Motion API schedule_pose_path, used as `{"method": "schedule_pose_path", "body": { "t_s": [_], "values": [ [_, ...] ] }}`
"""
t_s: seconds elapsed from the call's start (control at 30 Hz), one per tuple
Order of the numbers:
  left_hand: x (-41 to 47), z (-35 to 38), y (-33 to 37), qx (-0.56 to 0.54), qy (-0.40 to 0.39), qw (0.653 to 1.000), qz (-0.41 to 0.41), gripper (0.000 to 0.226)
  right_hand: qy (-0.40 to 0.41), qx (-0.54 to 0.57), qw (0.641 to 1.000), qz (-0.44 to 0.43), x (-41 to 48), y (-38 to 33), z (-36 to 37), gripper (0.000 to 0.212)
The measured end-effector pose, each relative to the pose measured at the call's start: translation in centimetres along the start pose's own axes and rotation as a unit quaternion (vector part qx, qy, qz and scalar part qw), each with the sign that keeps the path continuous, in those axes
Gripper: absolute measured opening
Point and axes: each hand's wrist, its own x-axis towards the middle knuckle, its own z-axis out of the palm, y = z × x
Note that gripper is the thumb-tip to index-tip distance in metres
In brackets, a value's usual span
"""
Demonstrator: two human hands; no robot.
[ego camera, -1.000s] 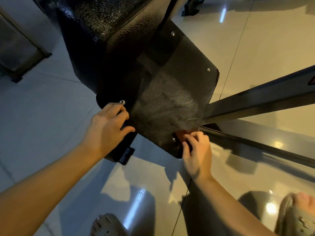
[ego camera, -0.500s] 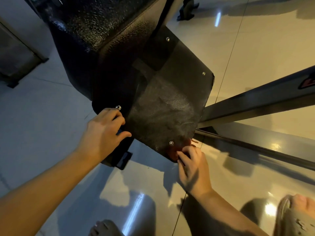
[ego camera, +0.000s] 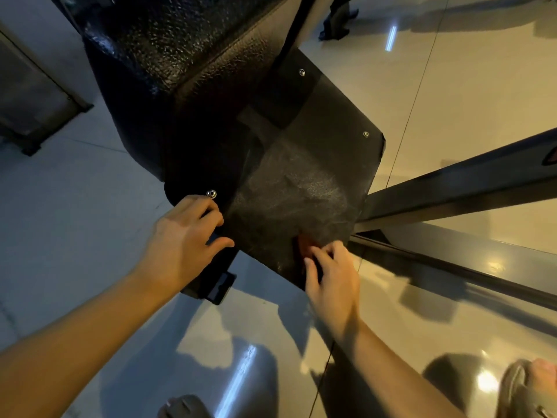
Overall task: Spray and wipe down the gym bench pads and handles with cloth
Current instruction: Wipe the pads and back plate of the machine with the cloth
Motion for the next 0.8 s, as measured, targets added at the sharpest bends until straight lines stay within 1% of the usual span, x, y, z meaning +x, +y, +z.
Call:
{"method": "schedule_pose_path", "body": {
  "t_s": [0.03, 0.07, 0.1, 0.17, 0.2, 0.23, 0.3, 0.37, 0.43, 0.47, 0.5, 0.53, 0.6, 0.63, 0.67, 0.7, 0.73, 0.8],
  "values": [
    [0.1, 0.1, 0.0, -0.002, 0.002, 1.000, 0.000, 0.037, 0.004, -0.003, 1.000, -0.019, 0.8, 0.9, 0.1, 0.023],
    [0.1, 0.0, 0.0, -0.004, 0.003, 1.000, -0.001, 0.038, 0.016, -0.012, 1.000, -0.018, 2.1, 1.9, 0.2, 0.023],
    [0.1, 0.0, 0.0, -0.004, 0.004, 1.000, 0.000, 0.037, 0.035, -0.023, 0.999, 0.011, 3.5, 2.7, 0.2, 0.024],
    [-0.1, 0.0, 0.1, -0.007, 0.003, 1.000, -0.001, 0.037, 0.070, -0.043, 0.990, 0.117, 5.8, 3.4, 0.0, 0.026],
    [-0.2, 0.0, 0.2, -0.007, 0.003, 1.000, -0.003, 0.037, 0.077, -0.046, 0.984, 0.157, 6.1, 2.6, 0.1, 0.025],
    [-0.2, 0.0, 0.2, -0.006, 0.003, 1.000, -0.006, 0.037, 0.080, -0.042, 0.981, 0.169, 6.1, 1.3, 0.3, 0.024],
    [-0.1, 0.0, 0.3, -0.004, -0.001, 1.000, -0.007, 0.038, 0.077, -0.006, 0.990, 0.121, 5.1, -2.1, 0.8, 0.022],
    [0.1, 0.0, 0.2, -0.002, 0.002, 1.000, -0.001, 0.039, 0.044, 0.047, 0.998, 0.015, 3.9, -4.6, 1.5, 0.023],
    [0.2, -0.1, 0.3, 0.002, 0.005, 1.000, 0.001, 0.039, 0.002, 0.037, 0.993, -0.112, 4.0, -4.8, 1.5, 0.026],
    [0.2, -0.2, 0.3, 0.002, 0.007, 1.000, 0.002, 0.038, -0.003, 0.015, 0.990, -0.143, 4.8, -3.7, 1.5, 0.026],
    [0.2, -0.2, 0.3, 0.003, 0.006, 1.000, 0.003, 0.038, 0.010, -0.005, 0.992, -0.128, 5.8, -2.1, 1.4, 0.025],
    [0.2, -0.2, 0.4, 0.003, 0.004, 1.000, 0.003, 0.037, 0.043, -0.022, 0.996, -0.074, 7.0, -0.5, 1.0, 0.023],
    [0.1, -0.1, 0.5, 0.000, 0.002, 1.000, 0.001, 0.037, 0.090, -0.028, 0.991, 0.093, 8.7, 2.0, 0.3, 0.023],
    [0.0, -0.1, 0.4, -0.002, 0.002, 1.000, -0.001, 0.036, 0.095, -0.024, 0.982, 0.161, 9.0, 1.7, 0.3, 0.025],
    [0.0, -0.1, 0.4, -0.004, 0.001, 1.000, -0.002, 0.036, 0.097, -0.017, 0.977, 0.187, 8.9, 0.3, 0.6, 0.026],
    [0.1, 0.0, 0.4, -0.003, -0.001, 1.000, -0.003, 0.037, 0.095, -0.001, 0.980, 0.177, 8.6, -1.8, 1.1, 0.027],
    [0.1, -0.1, 0.4, 0.000, -0.005, 1.000, -0.004, 0.037, 0.087, 0.024, 0.986, 0.141, 8.0, -4.3, 1.6, 0.027],
    [0.3, -0.3, 0.4, 0.011, -0.010, 1.000, -0.003, 0.037, 0.063, 0.080, 0.995, 0.000, 6.6, -8.0, 2.4, 0.029]
  ]
}}
